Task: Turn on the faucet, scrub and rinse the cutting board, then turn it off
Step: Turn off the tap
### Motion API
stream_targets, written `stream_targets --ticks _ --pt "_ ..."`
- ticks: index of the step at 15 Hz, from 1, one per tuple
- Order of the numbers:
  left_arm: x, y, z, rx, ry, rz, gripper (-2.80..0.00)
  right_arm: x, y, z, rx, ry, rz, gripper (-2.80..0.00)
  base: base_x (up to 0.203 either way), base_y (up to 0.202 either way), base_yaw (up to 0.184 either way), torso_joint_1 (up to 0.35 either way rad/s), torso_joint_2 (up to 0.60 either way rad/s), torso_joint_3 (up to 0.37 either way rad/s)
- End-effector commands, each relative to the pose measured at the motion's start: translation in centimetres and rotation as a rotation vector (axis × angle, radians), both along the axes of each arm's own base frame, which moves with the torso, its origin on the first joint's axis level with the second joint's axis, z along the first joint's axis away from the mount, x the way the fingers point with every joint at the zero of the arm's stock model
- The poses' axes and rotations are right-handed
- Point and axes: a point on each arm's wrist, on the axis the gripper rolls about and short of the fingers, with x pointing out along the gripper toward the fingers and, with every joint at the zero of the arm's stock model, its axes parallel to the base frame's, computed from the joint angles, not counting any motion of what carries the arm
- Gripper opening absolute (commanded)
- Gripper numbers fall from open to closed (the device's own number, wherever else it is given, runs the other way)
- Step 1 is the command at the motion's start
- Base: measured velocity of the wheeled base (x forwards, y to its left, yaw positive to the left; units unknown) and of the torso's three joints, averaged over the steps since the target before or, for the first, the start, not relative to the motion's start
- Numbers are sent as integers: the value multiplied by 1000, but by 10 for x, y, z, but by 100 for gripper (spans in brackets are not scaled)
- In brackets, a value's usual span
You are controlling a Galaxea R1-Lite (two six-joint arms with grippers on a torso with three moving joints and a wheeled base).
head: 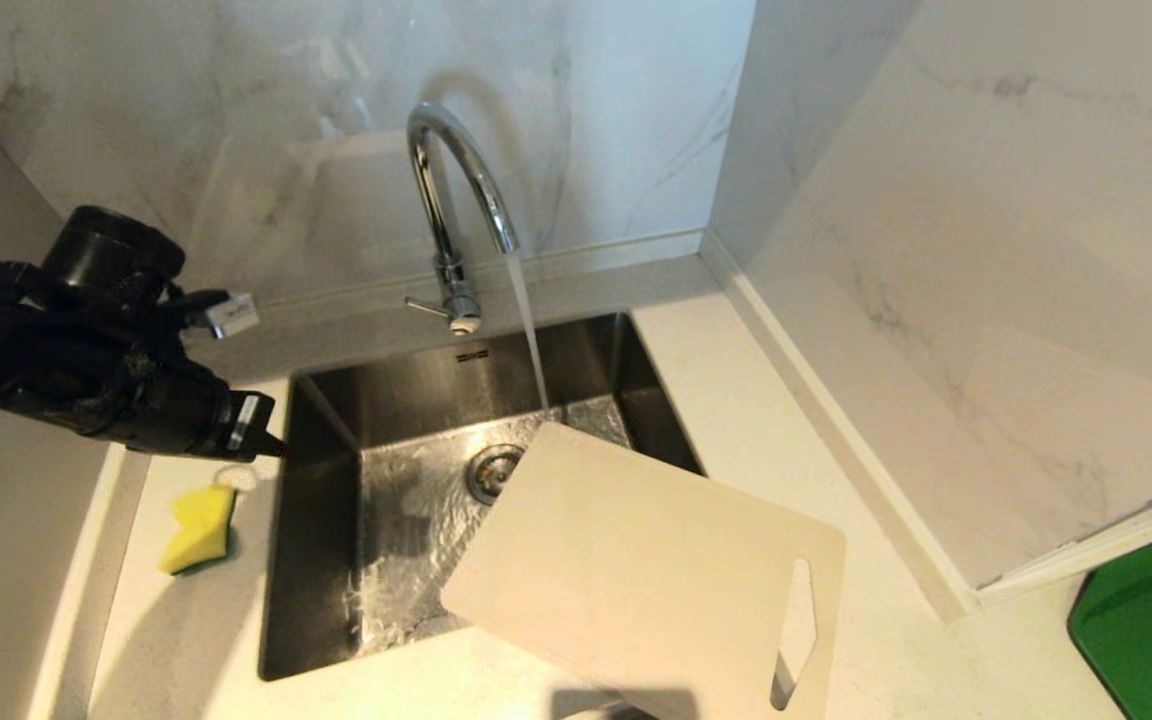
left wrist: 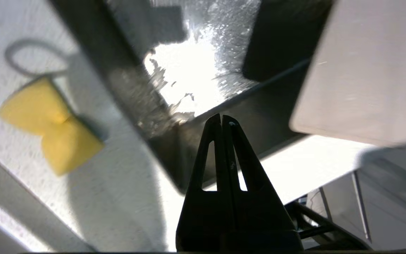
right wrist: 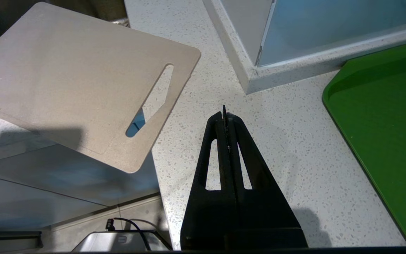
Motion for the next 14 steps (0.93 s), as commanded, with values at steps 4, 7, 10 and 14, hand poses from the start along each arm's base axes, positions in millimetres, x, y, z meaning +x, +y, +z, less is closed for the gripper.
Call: stream_targets --ticks 4,7,10,14 --pt "3 -32 38 -37 -112 -93 -280 0 0 0 0 1 0 -280 0 0 0 0 0 0" --pt "23 -39 37 -38 -131 -83 -280 0 0 0 0 0 0 -280 0 0 0 0 0 0" --pt "50 -47 31 -59 -142 -50 -280 0 0 0 0 1 -1 -280 0 0 0 0 0 0" --pt "85 -56 18 -46 -159 35 -280 0 0 0 0 2 0 -280 0 0 0 0 0 0"
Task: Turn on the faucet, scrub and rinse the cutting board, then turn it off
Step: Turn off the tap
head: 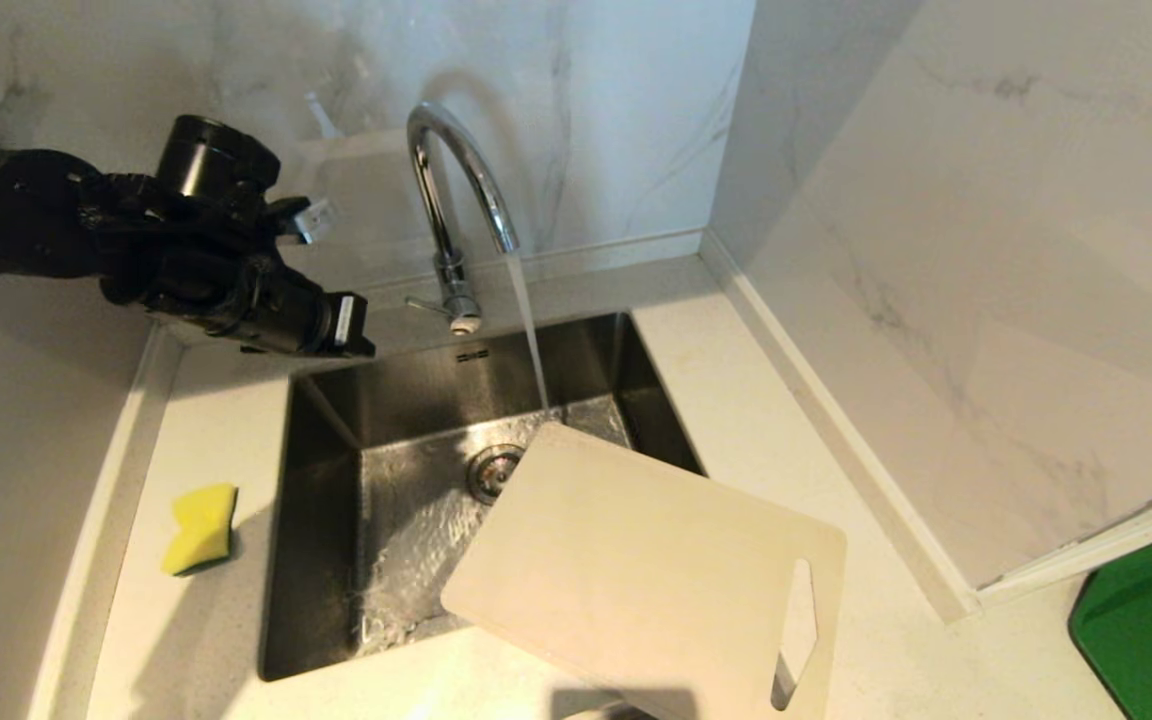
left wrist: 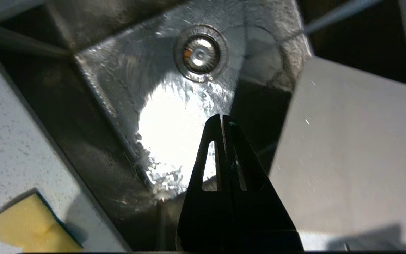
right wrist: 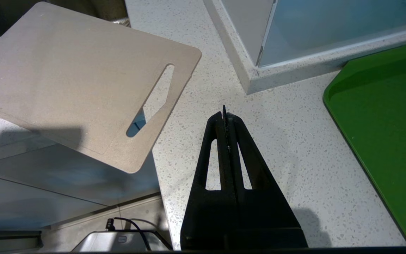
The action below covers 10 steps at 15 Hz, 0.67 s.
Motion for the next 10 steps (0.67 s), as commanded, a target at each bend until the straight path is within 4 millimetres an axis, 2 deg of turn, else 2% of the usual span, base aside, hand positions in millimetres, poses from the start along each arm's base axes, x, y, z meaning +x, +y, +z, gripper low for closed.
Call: stream_targets --ticks 1,7,10 --pt "27 -8 -24 33 24 79 -280 0 0 0 0 1 0 -280 0 0 0 0 0 0" --pt "54 -21 -45 -3 -48 108 -280 0 0 0 0 0 0 -280 0 0 0 0 0 0" --pt "66 -25 -47 -33 -134 112 -280 0 0 0 0 1 0 -280 0 0 0 0 0 0"
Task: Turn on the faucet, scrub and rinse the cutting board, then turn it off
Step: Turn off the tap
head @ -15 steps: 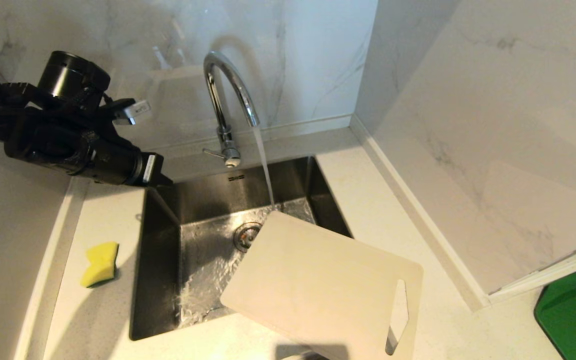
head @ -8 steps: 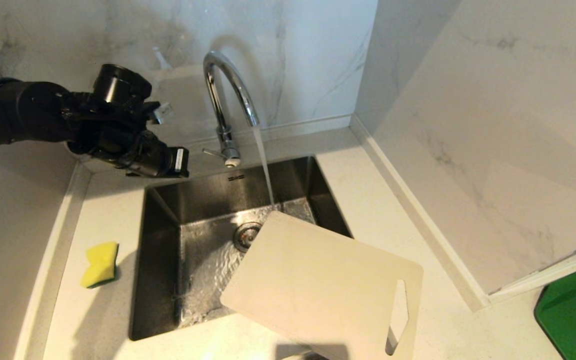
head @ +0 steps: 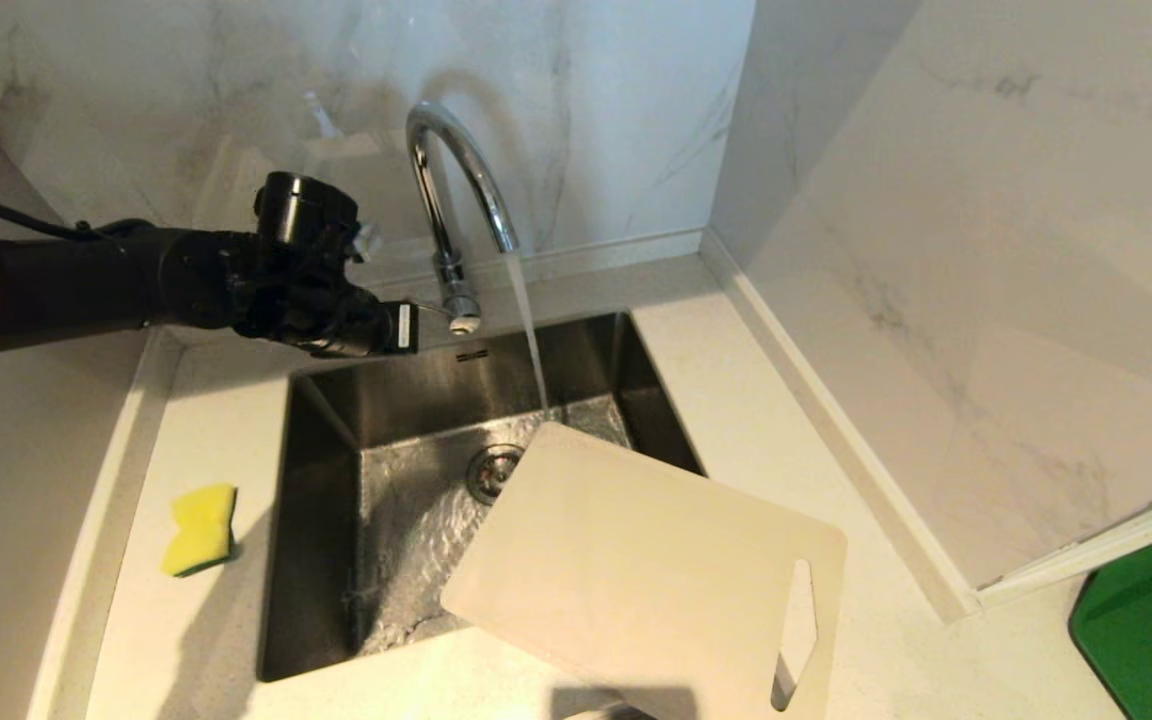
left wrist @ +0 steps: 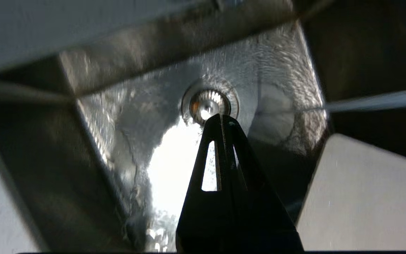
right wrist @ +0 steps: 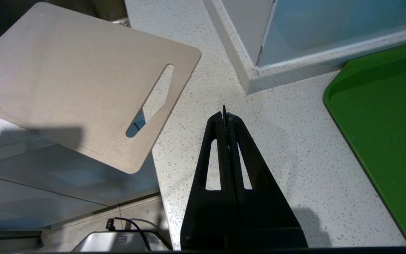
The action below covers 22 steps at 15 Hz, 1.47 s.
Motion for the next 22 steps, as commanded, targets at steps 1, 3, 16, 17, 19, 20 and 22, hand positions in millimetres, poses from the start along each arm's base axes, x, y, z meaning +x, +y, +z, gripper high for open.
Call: stream_targets --ticks 1,3,16,17,19,20,22 --pt "11 -3 -10 6 -32 19 -280 0 0 0 0 1 0 -280 0 0 0 0 0 0" --pt "16 -4 -12 24 -69 43 -280 0 0 0 0 1 0 -280 0 0 0 0 0 0" --pt "22 -3 -7 41 -166 94 -280 0 0 0 0 0 0 -280 0 0 0 0 0 0" --pt "23 -3 -8 41 -165 94 -280 0 0 0 0 1 0 -280 0 0 0 0 0 0" --pt "24 -3 -8 35 -178 95 -280 0 0 0 0 1 0 -280 0 0 0 0 0 0" --pt "24 -4 -7 31 -187 95 -280 0 0 0 0 1 0 -280 0 0 0 0 0 0" --pt "27 -4 -7 22 -211 97 -280 0 0 0 0 0 0 -280 0 0 0 0 0 0"
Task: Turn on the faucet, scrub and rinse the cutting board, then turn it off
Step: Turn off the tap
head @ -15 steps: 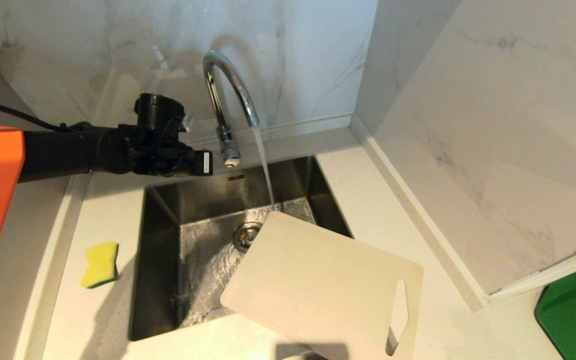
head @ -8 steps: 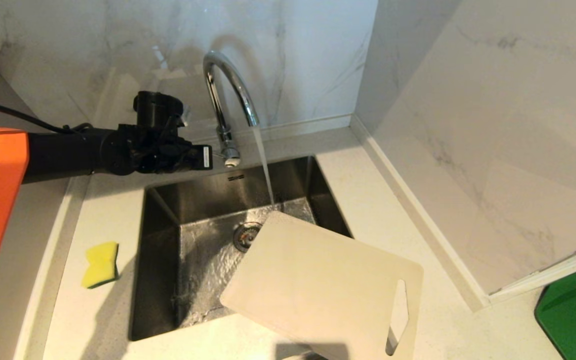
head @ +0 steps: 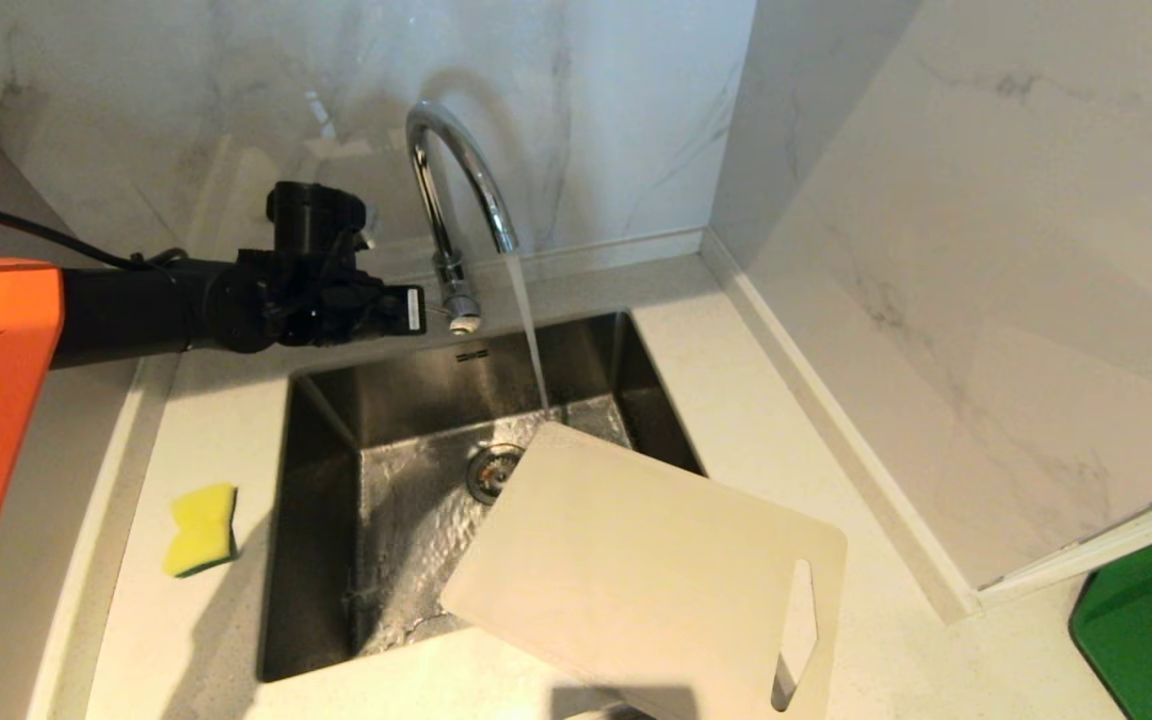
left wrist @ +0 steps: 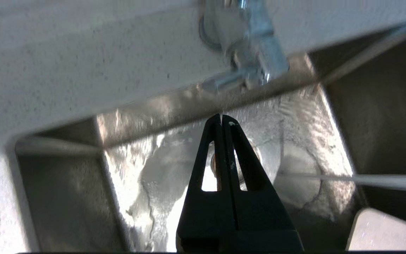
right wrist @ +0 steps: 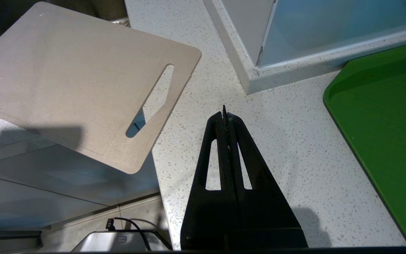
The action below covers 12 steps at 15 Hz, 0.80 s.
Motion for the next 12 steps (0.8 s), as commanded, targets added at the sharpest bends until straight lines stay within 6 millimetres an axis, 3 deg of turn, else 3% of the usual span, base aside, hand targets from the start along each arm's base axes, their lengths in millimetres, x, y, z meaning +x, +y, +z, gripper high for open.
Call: stream_targets --ticks 1,12 --pt "2 -1 -1 -6 -15 0 -280 0 0 0 0 0 -1 -280 0 0 0 0 0 0" --pt "8 -3 -7 -16 -40 0 -280 0 0 0 0 1 0 -280 0 0 0 0 0 0"
